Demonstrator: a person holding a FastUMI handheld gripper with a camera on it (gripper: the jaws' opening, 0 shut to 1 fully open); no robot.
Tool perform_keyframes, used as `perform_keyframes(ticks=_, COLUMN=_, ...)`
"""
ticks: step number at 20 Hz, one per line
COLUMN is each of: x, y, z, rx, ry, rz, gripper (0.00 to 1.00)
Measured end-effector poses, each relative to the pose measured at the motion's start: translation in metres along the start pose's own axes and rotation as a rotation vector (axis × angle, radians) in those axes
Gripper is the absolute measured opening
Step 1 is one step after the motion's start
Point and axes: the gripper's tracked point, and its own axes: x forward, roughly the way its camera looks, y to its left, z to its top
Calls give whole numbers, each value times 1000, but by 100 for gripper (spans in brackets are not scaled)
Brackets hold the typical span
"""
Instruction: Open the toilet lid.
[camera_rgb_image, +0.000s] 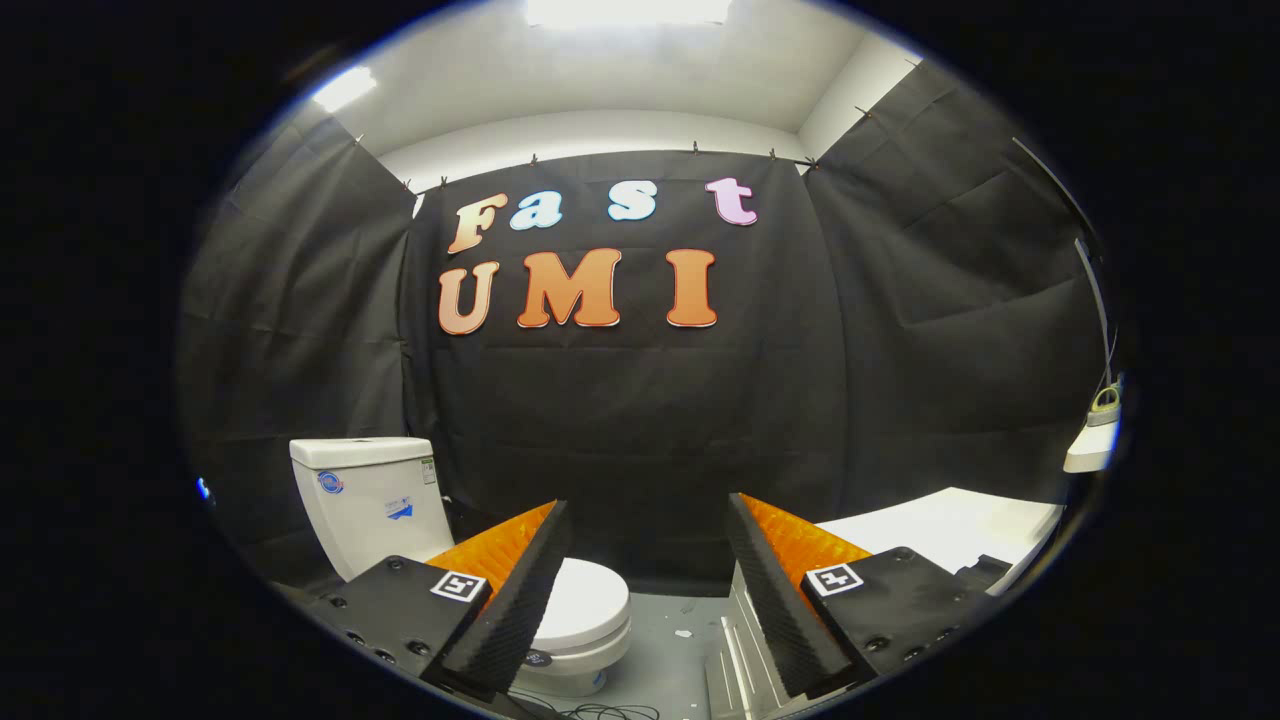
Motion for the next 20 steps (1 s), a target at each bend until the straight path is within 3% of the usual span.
perform_keyframes(ticks=20, x=0, y=3, z=1, rx=28, ry=-4, rz=16, gripper=100)
